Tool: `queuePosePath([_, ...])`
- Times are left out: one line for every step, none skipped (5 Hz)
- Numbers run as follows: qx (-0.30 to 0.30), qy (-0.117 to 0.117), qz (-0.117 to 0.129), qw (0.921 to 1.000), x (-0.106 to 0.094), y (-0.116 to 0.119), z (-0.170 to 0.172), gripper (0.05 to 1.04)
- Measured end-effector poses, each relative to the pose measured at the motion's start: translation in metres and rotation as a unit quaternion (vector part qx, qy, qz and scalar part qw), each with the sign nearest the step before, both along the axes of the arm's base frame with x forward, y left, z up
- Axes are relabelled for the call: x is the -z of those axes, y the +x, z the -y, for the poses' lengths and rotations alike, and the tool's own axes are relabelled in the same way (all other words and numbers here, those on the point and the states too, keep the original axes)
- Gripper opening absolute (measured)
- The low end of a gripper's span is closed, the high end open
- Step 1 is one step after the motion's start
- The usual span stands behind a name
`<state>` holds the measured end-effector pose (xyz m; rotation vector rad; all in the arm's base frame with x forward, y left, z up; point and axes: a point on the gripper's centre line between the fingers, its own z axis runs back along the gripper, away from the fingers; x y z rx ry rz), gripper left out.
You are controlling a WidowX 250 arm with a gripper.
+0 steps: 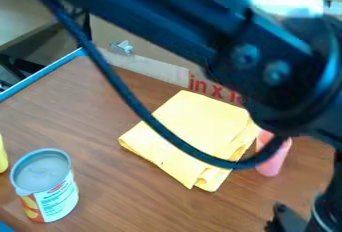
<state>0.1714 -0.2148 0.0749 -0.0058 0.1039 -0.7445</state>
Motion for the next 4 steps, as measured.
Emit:
queuePosePath([0.005,0.029,-0.017,0.9994,0.013,0.003,0.002,1.001])
queuePosePath([-0.001,0.046,-0.025,0.9986,0.019,0.004,0.001,1.001])
queuePosePath([-0.005,0.043,-0.026,0.9987,0.022,0.005,0.003,1.001])
queuePosePath([-0.015,0.036,-0.059,0.9975,0.038,0.005,0.000,1.001])
